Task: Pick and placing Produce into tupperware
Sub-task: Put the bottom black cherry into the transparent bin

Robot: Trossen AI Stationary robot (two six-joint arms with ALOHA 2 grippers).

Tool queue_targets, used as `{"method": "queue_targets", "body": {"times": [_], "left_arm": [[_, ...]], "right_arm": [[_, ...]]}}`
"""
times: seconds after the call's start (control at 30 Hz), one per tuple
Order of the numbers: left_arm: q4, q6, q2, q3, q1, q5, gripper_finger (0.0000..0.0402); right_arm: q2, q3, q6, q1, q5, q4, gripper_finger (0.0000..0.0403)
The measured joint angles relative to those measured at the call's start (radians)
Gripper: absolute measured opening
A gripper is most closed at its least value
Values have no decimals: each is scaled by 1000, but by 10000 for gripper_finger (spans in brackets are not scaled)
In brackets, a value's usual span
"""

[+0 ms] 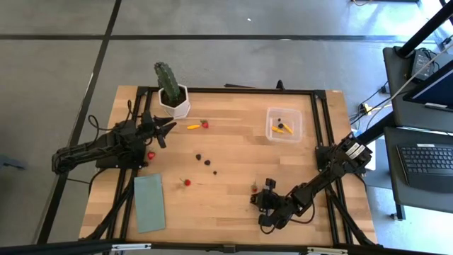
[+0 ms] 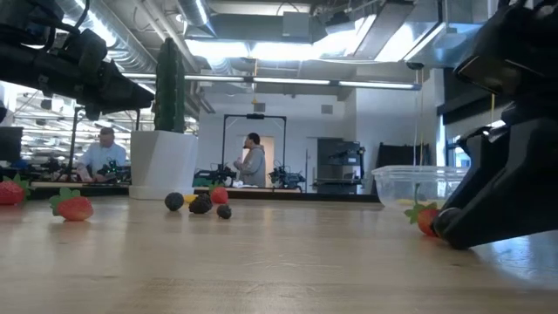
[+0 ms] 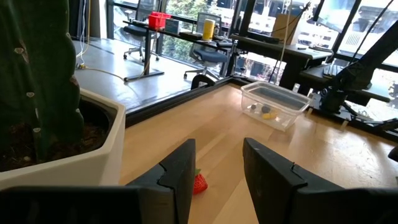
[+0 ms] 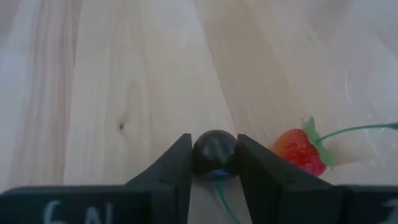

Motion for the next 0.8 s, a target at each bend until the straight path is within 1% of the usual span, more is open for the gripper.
{"method": "queue_targets", "body": {"times": [0.2,0.33,0.43,0.57,0.63,0.8], "left_arm": [[0,0,0,0,0,0,126],[0,0,0,0,0,0,126],[0,0,0,0,0,0,126],[0,0,0,0,0,0,126],[0,0,0,0,0,0,126],[0,0,0,0,0,0,126]], "right_arm": [[-24,-1,119,-1,-24,-10,108],[-113,0,123,-14,-29,-39,108],[-208,-1,106,-44,-45,-118,108],[-369,0,80,-110,-49,-210,108],[-456,0,88,-161,-48,-280,108],[-681,0,173,-323,-47,-453,108]]}}
